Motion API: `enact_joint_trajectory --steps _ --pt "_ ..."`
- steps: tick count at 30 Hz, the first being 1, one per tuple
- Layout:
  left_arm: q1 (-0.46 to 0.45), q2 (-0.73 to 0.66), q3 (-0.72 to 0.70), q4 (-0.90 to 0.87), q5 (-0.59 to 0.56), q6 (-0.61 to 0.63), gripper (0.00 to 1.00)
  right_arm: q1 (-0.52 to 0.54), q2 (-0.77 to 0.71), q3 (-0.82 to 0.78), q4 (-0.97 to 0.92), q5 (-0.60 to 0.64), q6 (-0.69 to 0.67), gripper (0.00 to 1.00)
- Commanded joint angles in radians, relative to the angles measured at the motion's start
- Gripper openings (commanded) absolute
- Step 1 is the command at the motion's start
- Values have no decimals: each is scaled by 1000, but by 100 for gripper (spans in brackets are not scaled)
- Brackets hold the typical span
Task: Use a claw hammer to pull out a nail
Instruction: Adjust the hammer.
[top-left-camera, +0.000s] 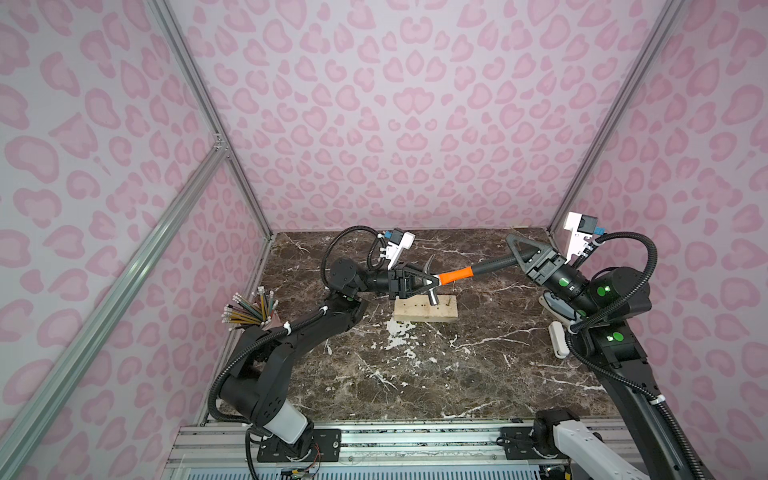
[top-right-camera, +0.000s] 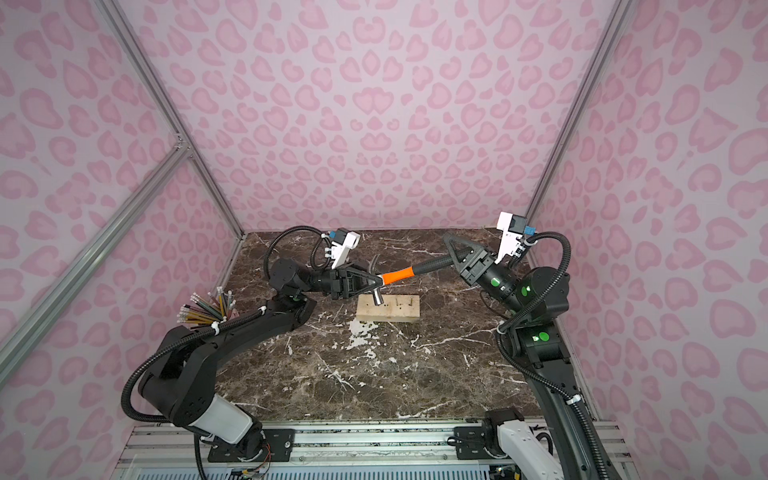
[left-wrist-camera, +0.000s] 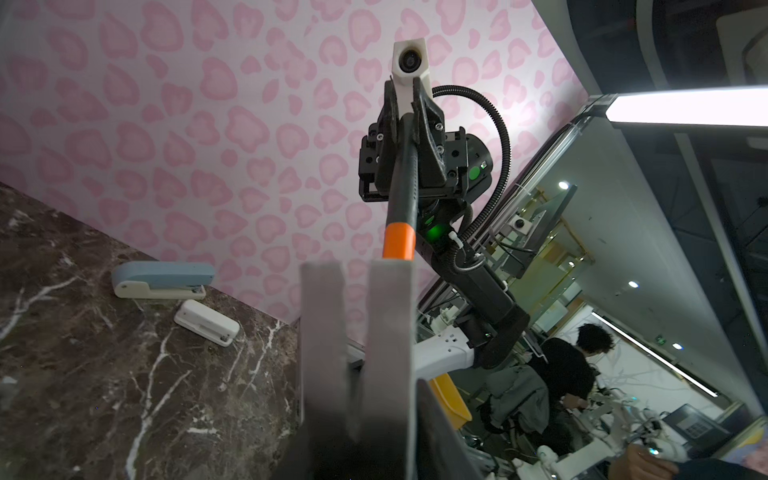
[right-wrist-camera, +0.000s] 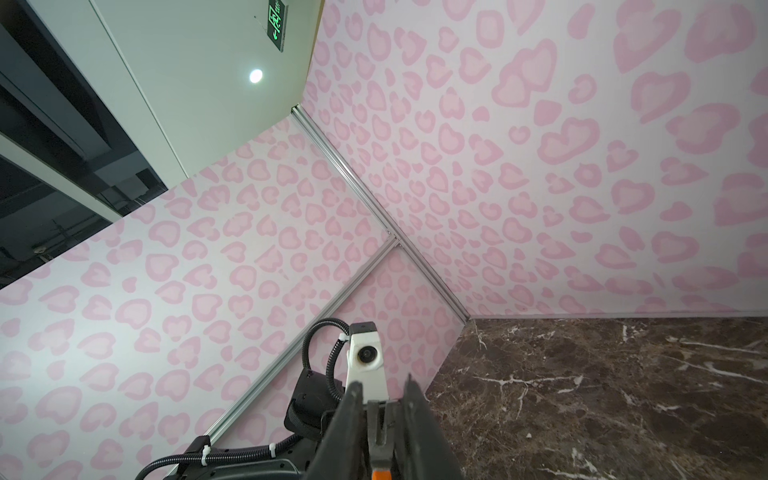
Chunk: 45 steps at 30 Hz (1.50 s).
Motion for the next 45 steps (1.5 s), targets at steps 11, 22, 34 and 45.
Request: enact_joint_trajectory --steps 11,22,34,45 --pt "63 198 34 687 -37 -537 3 -37 31 61 -254 -130 -160 32" --pt "73 172 18 559 -25 -417 3 -39 81 75 -335 -347 -205 48" --pt "71 83 -3 329 17 -231 3 6 111 83 -288 -181 -209 46" --pt "92 91 8 389 48 -297 3 -56 106 73 -233 -318 -151 44"
